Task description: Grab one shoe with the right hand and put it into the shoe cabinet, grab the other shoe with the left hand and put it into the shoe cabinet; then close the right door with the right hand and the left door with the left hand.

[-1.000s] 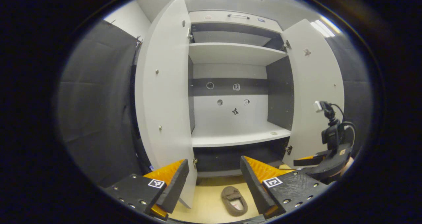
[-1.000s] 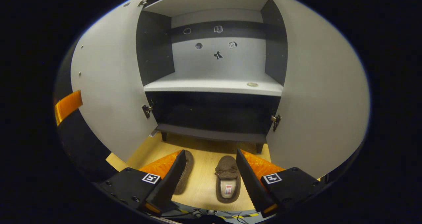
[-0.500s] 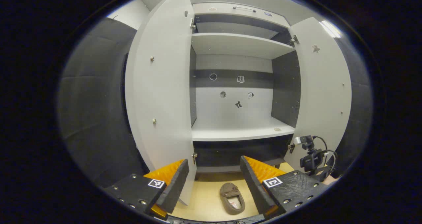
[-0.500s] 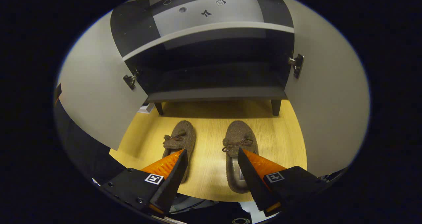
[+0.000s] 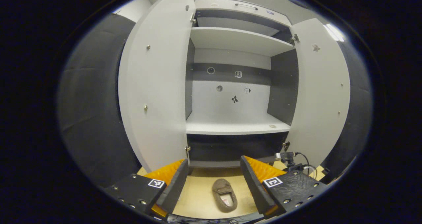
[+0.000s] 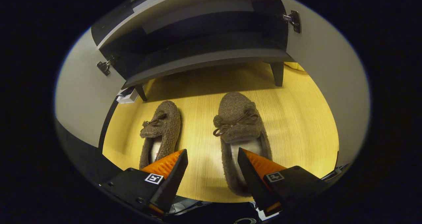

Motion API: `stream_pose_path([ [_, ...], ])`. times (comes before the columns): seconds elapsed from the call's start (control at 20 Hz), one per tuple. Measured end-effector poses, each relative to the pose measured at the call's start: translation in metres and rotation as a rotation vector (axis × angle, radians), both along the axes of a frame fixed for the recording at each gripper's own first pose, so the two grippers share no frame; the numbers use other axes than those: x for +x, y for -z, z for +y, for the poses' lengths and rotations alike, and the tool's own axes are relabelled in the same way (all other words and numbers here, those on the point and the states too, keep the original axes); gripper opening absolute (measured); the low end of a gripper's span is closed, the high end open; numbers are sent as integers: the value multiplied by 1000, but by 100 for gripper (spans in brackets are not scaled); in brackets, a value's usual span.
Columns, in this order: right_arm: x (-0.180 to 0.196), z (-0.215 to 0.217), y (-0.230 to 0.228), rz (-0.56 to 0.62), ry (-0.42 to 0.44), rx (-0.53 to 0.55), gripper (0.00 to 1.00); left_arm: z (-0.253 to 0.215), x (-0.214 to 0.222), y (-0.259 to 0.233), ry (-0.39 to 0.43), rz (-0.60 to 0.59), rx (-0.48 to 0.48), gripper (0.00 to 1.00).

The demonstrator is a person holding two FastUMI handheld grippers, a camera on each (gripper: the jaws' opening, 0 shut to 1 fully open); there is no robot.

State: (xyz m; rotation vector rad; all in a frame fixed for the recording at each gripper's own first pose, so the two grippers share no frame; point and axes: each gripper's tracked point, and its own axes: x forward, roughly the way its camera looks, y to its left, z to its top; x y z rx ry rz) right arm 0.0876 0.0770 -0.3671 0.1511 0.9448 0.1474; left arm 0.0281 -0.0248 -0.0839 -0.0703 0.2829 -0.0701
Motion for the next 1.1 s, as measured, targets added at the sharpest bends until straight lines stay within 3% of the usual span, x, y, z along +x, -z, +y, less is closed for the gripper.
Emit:
stream_pose_path([
  [0.1, 9, 0, 15, -3, -3, -30, 97, -2, -2, 10, 0, 33, -32, 92],
  [0.15, 14, 0, 22, -5, -1, -50, 89, -2, -3, 12, -1, 39, -34, 92],
  [0.2, 19, 0, 27, -13, -2, -62, 89, -2, -4, 15, -3, 43, -27, 99],
  [0.3, 32, -2, 32, -46, -3, -107, 89, -1, -4, 15, -4, 45, -8, 99],
  [0.35, 37, -3, 36, -56, -14, -136, 95, -1, -4, 15, -4, 44, -1, 99],
  [0.4, 42, -5, 40, -59, -18, -170, 94, -2, -4, 15, -3, 44, 1, 99],
  [0.55, 47, -22, 39, -67, 10, -289, 63, -2, -4, 14, -3, 42, 4, 99],
  [0.65, 48, -23, 43, -56, 5, -298, 33, -4, -4, 12, -4, 33, 8, 99],
  [0.7, 47, -23, 42, -46, -5, -292, 33, -6, -4, 10, 2, 24, 4, 99],
  [0.75, 47, -23, 43, -31, -10, -281, 30, -9, -4, 8, 12, 13, -4, 92],
  [0.85, 49, -21, 43, -21, -3, -249, 33, -13, -3, 4, 24, -5, -9, 92],
  [0.9, 49, -21, 43, -5, -9, -235, 12, -15, -3, 3, 30, -12, -7, 92],
  [1.1, 44, -20, 37, 44, -28, -151, 2, -20, -3, 4, 39, -17, -13, 92],
])
